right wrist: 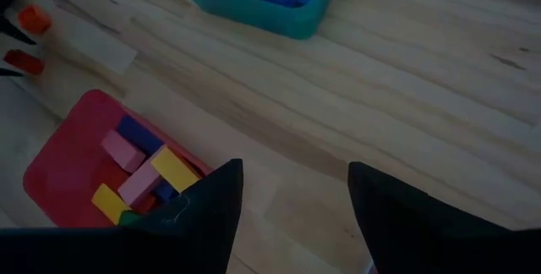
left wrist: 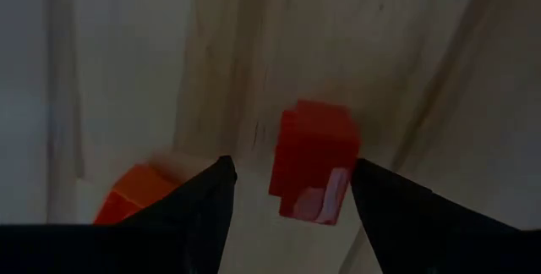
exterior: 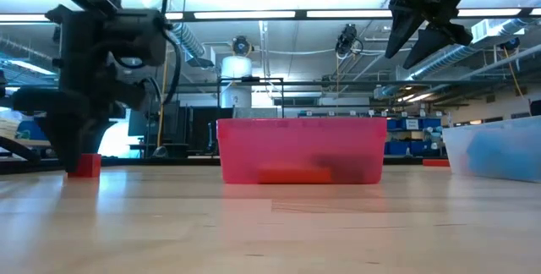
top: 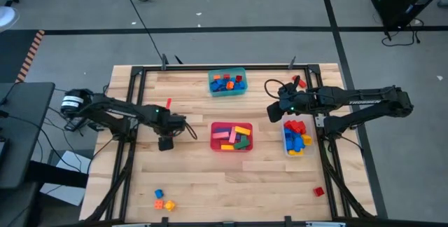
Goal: Sort blocks by size
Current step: Put the orange 4 stud game piece into the blue bin
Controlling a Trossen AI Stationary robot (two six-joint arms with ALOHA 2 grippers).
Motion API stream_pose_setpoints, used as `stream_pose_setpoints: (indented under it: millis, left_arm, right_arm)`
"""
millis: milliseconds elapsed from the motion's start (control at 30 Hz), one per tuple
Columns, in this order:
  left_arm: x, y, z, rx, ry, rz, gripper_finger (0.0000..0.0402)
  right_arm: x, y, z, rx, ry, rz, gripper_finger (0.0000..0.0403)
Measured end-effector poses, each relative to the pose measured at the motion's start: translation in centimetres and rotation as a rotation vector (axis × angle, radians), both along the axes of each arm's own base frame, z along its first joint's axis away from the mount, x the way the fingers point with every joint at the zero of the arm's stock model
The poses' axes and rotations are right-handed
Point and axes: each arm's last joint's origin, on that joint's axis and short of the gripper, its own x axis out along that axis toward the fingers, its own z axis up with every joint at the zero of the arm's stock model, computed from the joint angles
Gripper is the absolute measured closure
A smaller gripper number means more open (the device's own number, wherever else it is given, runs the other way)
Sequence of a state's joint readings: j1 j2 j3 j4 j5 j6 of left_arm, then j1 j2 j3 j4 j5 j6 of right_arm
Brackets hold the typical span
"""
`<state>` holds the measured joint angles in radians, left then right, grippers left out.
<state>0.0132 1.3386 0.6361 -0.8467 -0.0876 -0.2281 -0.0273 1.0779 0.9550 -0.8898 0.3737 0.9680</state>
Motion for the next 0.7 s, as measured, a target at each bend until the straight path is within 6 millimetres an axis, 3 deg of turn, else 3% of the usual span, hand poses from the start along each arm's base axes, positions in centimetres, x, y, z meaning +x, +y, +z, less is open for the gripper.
stream_pose_setpoints:
  millis: [267, 600, 700]
  left_arm:
    - [0.9, 0.0, -1.3, -0.008, 0.03, -0.018, 0.0183]
    - [1.0, -0.1, -1.2, -0.022, 0.011, -0.016, 0.0298]
    - [1.2, 0.0, -1.0, -0.022, 0.006, -0.01, 0.0307]
  right_arm:
    - [0.0, 0.0, 0.0, -0.001, 0.001, 0.002, 0.0176]
    - [0.0, 0.0, 0.0, -0.01, 0.009, 0.017, 0.0176]
    - [0.0, 0.0, 0.0, -0.01, 0.009, 0.017, 0.0176]
